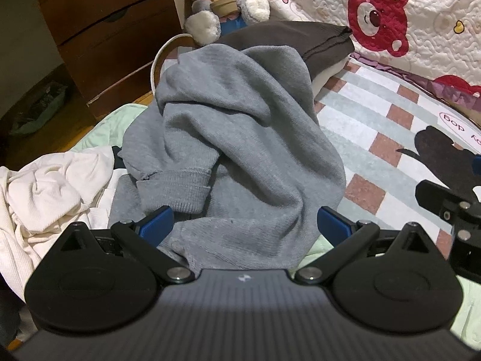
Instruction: Fold clothes
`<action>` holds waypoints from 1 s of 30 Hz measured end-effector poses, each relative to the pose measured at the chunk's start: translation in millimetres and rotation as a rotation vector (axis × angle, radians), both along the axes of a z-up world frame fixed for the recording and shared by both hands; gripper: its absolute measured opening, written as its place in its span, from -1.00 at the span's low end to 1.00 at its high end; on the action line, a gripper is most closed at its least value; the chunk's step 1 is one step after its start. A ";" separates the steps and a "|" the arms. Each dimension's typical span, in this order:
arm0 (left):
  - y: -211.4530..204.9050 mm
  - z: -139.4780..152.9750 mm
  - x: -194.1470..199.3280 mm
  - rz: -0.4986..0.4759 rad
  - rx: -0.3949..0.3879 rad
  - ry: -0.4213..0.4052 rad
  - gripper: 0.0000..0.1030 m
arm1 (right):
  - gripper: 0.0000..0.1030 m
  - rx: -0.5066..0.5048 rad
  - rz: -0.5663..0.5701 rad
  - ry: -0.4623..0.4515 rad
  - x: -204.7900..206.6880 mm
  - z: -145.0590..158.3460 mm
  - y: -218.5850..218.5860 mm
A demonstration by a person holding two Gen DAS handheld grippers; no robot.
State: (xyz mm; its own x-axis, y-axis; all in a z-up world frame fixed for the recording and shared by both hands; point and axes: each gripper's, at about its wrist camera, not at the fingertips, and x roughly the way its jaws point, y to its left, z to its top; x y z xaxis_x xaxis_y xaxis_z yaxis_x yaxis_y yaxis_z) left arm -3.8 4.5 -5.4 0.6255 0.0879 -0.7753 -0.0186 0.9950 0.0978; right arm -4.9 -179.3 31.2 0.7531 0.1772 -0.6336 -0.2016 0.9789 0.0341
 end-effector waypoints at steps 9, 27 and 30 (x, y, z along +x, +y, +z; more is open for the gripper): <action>-1.4 -2.1 0.9 0.001 0.001 0.006 1.00 | 0.69 0.002 -0.010 0.016 1.2 -5.6 -1.8; 15.0 -9.4 9.4 0.048 -0.039 0.004 1.00 | 0.69 0.016 -0.005 0.013 1.7 -11.7 -2.4; 34.1 -17.4 20.7 0.107 -0.057 0.022 1.00 | 0.69 0.060 0.003 0.026 4.9 -20.4 -4.7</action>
State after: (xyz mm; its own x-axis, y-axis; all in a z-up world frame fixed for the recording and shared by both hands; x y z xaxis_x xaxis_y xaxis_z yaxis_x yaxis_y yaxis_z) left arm 16.8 38.6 -22.8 0.5973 0.1086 -0.7946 -0.1233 0.9914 0.0427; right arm 0.0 -184.0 10.8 0.7357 0.2182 -0.6411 -0.2033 0.9742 0.0983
